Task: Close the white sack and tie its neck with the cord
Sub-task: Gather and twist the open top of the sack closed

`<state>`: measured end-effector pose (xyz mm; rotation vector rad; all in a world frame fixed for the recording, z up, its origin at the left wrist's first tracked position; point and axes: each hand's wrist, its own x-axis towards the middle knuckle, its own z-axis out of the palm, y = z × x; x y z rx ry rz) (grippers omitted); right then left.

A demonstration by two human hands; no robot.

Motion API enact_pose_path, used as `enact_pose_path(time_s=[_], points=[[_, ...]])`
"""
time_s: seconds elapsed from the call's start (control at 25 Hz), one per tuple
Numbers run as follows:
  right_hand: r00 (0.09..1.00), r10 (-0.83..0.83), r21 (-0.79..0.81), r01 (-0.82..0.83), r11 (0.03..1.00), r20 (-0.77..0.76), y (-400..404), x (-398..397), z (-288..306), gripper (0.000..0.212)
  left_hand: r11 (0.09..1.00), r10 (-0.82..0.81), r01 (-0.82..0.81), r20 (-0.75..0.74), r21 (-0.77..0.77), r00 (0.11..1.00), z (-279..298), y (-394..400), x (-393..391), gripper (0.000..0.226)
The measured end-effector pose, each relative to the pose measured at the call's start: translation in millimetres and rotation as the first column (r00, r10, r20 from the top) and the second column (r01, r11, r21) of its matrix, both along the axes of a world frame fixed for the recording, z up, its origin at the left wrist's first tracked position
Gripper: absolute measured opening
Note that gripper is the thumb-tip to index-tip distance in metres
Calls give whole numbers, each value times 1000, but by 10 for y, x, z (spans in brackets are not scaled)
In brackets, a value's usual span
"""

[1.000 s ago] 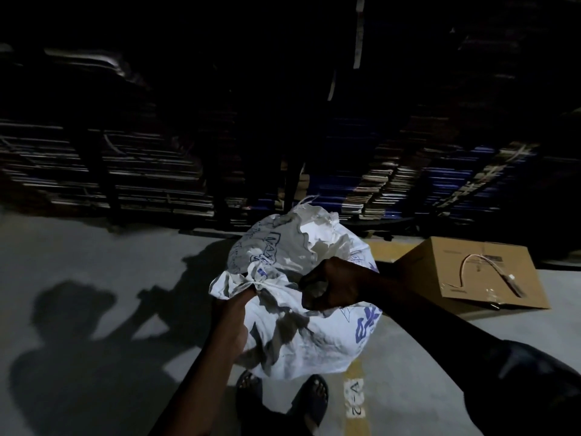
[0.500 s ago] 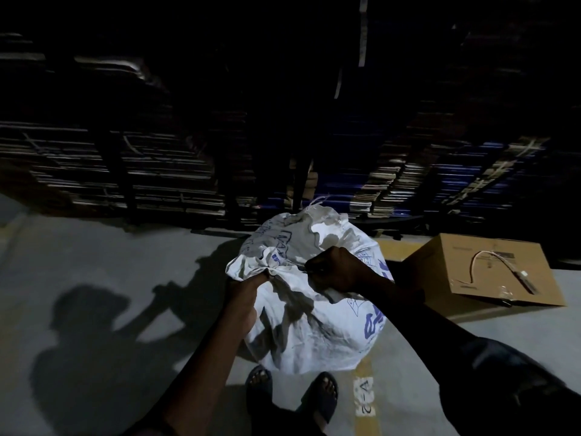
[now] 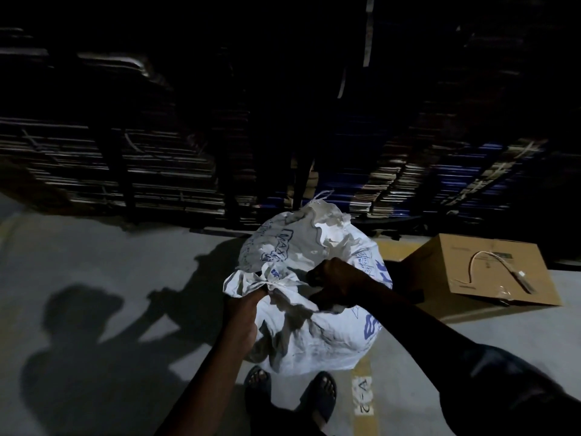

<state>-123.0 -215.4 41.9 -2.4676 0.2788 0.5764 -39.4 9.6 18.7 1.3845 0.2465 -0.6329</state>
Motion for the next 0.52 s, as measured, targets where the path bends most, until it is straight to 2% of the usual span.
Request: enact_pose_path(time_s=[0.12, 0.2, 0.36, 0.44, 0.52], points=[[993, -60, -179, 78, 981, 101, 132, 43, -141, 28, 999, 25, -25, 14, 47, 1000, -51, -29, 23, 29], [983, -88, -224, 124, 967, 162, 121, 75, -202, 26, 999, 29, -29, -3, 41, 1000, -71, -17, 58, 38], [973, -84, -90, 105, 990, 216, -131, 59, -65, 20, 998, 16, -14, -35, 56, 999, 17, -60, 114, 55], [978, -12, -57, 24, 998, 209, -291, 45, 74, 29, 995, -12, 21, -95, 101, 995, 62, -163, 161, 62], [976, 66, 1, -68, 998, 209, -349, 52, 162, 29, 991, -25, 47, -173, 125, 985, 45, -276, 250, 70]])
